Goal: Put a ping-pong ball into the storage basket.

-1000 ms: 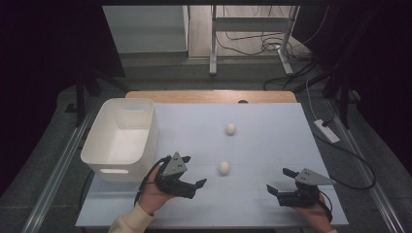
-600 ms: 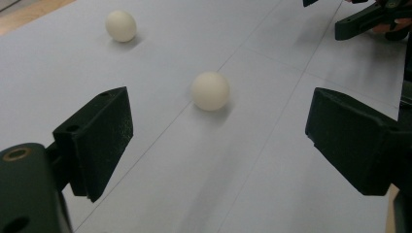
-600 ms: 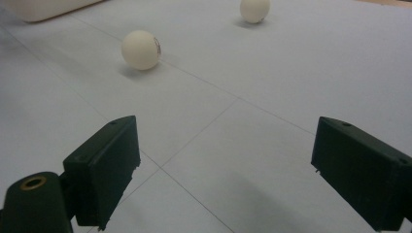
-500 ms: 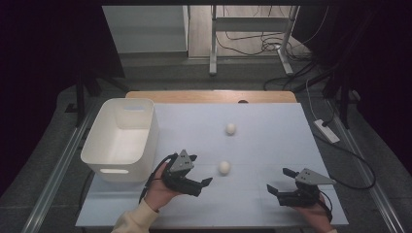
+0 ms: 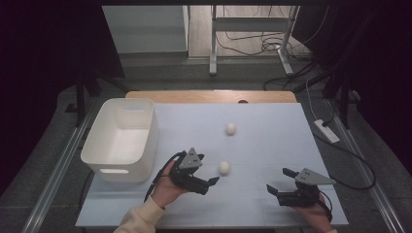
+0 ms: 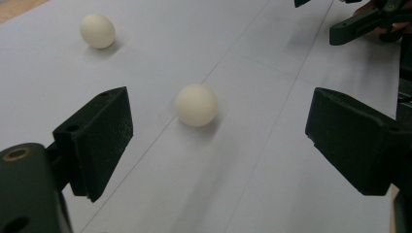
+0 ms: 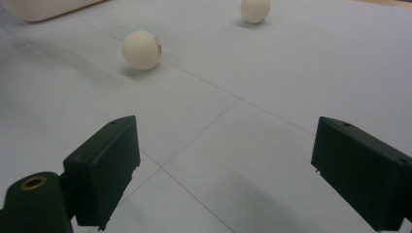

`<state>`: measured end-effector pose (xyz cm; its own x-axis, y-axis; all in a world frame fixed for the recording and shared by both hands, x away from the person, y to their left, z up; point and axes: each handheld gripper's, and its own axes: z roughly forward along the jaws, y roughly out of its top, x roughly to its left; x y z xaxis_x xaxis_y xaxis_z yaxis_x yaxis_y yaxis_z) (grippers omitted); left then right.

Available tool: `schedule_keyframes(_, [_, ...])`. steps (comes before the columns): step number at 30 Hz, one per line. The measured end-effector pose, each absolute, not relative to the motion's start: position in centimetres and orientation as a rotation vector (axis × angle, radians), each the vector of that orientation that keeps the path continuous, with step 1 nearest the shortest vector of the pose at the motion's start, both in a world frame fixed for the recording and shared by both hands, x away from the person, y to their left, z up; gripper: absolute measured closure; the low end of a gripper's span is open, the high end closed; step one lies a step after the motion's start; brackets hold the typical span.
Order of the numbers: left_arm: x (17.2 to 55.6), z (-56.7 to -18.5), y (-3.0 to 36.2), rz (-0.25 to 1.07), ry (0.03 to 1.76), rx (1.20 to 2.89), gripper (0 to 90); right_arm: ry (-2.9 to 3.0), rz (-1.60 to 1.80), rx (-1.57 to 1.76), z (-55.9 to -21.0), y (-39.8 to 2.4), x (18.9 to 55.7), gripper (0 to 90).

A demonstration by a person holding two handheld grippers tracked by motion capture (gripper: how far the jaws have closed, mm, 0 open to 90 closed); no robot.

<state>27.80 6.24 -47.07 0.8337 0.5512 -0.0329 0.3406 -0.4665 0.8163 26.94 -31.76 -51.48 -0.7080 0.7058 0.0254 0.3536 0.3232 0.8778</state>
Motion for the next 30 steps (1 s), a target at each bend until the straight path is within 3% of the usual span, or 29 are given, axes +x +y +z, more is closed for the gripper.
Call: schedule_keyframes(30, [30.1, -48.0, 4.3, 0.235, 0.663, 2.134, 11.2, 2.235, 1.34, 0.943, -51.5, -31.7, 27.0, 10.2])
